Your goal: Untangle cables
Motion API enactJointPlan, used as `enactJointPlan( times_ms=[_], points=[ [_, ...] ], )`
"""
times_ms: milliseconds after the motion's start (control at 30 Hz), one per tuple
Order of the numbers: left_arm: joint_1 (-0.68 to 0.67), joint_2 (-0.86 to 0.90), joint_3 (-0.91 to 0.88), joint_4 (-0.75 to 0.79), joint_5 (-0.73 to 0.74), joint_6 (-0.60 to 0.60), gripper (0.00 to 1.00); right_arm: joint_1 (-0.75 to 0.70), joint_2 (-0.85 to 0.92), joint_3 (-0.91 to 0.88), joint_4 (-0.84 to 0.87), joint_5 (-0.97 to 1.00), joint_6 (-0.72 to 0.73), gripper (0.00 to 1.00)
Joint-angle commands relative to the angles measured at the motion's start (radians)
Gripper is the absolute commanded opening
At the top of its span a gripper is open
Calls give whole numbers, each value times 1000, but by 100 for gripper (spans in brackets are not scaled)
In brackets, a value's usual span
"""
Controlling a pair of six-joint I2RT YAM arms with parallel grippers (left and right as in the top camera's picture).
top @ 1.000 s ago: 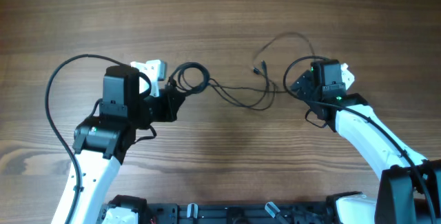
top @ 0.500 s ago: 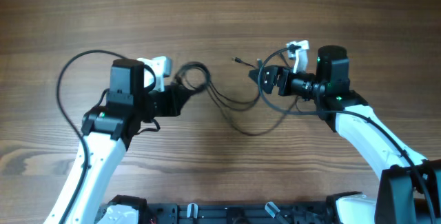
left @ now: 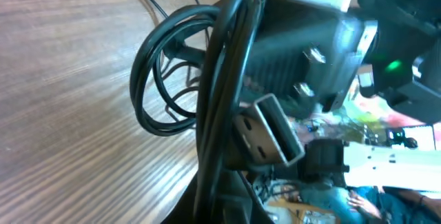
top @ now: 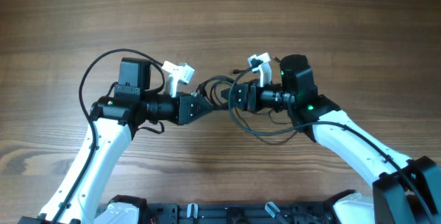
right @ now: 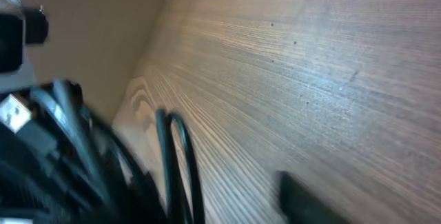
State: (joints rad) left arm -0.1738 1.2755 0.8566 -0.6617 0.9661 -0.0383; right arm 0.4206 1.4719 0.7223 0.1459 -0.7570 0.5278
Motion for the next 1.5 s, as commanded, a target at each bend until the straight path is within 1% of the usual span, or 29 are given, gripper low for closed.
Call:
enactJointPlan(
  times_ms=[0, 33, 100, 133, 167, 233, 267, 300, 333, 367, 433, 467, 500, 533, 567, 667, 700, 767, 800, 933, 1033, 1100, 1200, 1233, 1267, 1333, 1400, 1433, 1467],
  points=[
    [-6, 0, -3, -80, 30, 138, 4, 1, 9, 3, 25, 24, 94, 17],
    [-7, 0, -3, -106, -24, 138, 4, 1, 9, 3, 44, 24, 127, 5],
    [-7, 0, -3, -117, -125, 109, 4, 1, 9, 3, 56, 24, 156, 4],
    [-7, 0, -3, -112, -190, 57, 4, 1, 9, 3, 55, 24, 156, 4],
    [-6, 0, -3, -101, -294, -43, 10, 1, 9, 3, 51, 24, 156, 4],
    [3, 0, -3, -71, -523, -314, 51, 1, 9, 3, 50, 24, 157, 4],
    [10, 0, -3, -51, -570, -417, 80, 1, 9, 3, 49, 31, 157, 5],
    [16, 0, -3, -25, -566, -492, 88, 1, 9, 3, 47, 42, 161, 4],
    [15, 0, -3, 1, -544, -539, 92, 1, 9, 3, 45, 56, 174, 4],
    [12, 0, -3, 33, -496, -575, 92, 1, 9, 3, 42, 81, 190, 5],
    [5, 0, -3, 92, -370, -580, 90, 1, 9, 3, 40, 127, 177, 5],
    [0, 0, -3, 115, -310, -580, 84, 1, 9, 3, 40, 153, 171, 4],
    [-6, 0, -3, 126, -268, -580, 69, 1, 9, 3, 41, 183, 158, 5],
    [-12, 0, -3, 124, -253, -581, 57, 1, 9, 3, 40, 207, 151, 5],
    [-22, 0, -4, 109, -249, -613, 55, 1, 9, 3, 35, 227, 152, 5],
    [-53, 3, -8, 66, -269, -793, 58, 1, 9, 3, 32, 234, 151, 5],
    [-63, 6, -12, 66, -278, -839, 65, 1, 9, 3, 32, 234, 151, 4],
    [-91, 16, -26, 68, -312, -958, 73, 1, 9, 3, 32, 233, 153, 4],
    [-105, 21, -29, 69, -335, -992, 72, 1, 9, 3, 29, 233, 153, 5],
    [-181, 53, -35, 140, -432, -1085, 60, 2, 9, 3, 17, 233, 153, 5],
    [-216, 85, -35, 174, -514, -1162, 45, 2, 9, 3, 17, 229, 153, 4],
    [-221, 108, -35, 183, -550, -1187, 45, 3, 9, 3, 17, 221, 153, 4],
    [-222, 146, -35, 238, -567, -1186, 43, 8, 9, 3, 17, 221, 152, 4],
    [-222, 160, -35, 266, -568, -1186, 34, 8, 9, 3, 17, 221, 153, 4],
    [-222, 167, -35, 282, -568, -1186, 30, 8, 9, 3, 17, 221, 153, 4],
    [-222, 182, -35, 309, -568, -1186, 29, 8, 9, 3, 17, 221, 153, 5],
    [-222, 189, -35, 326, -568, -1186, 19, 8, 9, 3, 17, 217, 153, 5],
    [-222, 191, -35, 335, -568, -1186, 20, 8, 9, 3, 17, 209, 153, 4],
    [-222, 191, -35, 343, -568, -1187, 22, 9, 9, 3, 16, 206, 153, 4]
  ],
)
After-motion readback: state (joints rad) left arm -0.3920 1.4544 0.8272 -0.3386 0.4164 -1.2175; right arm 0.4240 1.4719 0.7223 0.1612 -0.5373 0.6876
